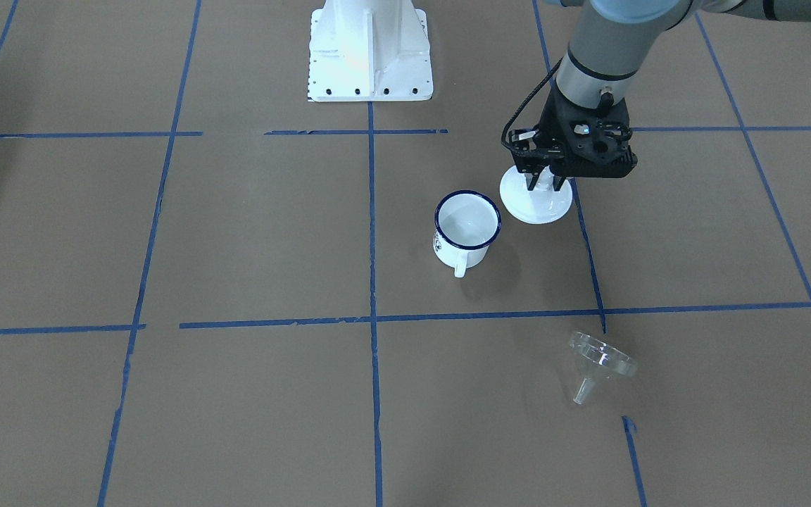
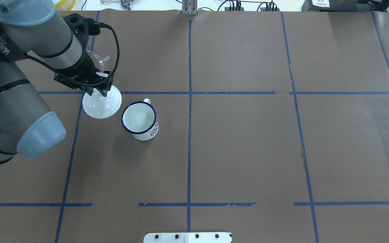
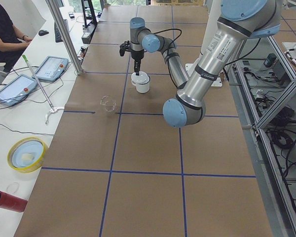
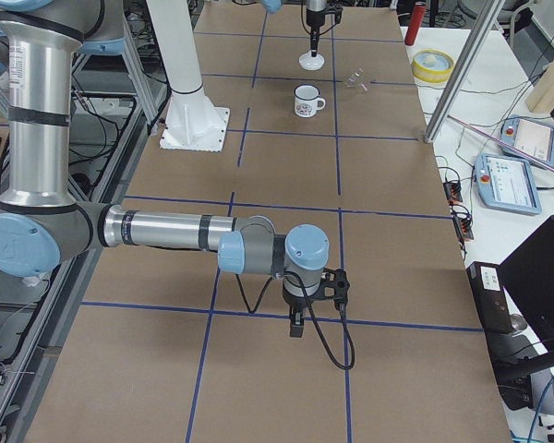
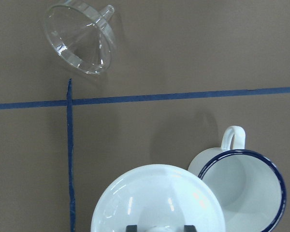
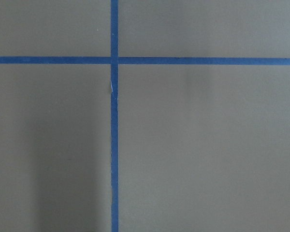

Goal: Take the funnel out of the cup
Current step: 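Lower the white lid onto the mug's opening with the left gripper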

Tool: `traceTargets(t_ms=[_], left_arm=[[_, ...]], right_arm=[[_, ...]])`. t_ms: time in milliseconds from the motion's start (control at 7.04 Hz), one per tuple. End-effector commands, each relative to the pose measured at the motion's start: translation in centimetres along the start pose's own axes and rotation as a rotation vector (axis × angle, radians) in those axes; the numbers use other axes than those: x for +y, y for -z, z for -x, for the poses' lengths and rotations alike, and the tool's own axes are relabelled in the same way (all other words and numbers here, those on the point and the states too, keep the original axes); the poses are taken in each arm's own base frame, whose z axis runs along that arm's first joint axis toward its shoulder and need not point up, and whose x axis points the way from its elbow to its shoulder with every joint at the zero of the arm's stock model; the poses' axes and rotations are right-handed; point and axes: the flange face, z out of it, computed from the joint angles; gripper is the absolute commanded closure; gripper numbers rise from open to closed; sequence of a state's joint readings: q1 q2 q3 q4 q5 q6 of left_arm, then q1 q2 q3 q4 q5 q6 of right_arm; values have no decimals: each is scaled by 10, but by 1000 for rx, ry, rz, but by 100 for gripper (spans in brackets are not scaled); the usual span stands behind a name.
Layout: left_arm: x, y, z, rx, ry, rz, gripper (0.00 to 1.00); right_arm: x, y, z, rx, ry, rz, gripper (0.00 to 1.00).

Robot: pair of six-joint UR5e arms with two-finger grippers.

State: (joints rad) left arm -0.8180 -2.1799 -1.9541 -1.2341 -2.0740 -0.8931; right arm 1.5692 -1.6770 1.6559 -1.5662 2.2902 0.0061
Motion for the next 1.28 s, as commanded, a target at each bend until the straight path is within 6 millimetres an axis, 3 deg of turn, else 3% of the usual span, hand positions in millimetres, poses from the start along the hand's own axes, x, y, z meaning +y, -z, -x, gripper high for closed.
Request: traceTargets(t_ms=[0,426,1137], left_arm=[[-8,-15,-33,3,-12,30,100],[0,-48,-62,32,13,47,100],[3,-79,-70,38,-12,61,100]], right_arm=[[0,0,0,0,0,0,0],[1,-1,-1,0,-1,1,0],[0,0,0,0,1,-1,0]])
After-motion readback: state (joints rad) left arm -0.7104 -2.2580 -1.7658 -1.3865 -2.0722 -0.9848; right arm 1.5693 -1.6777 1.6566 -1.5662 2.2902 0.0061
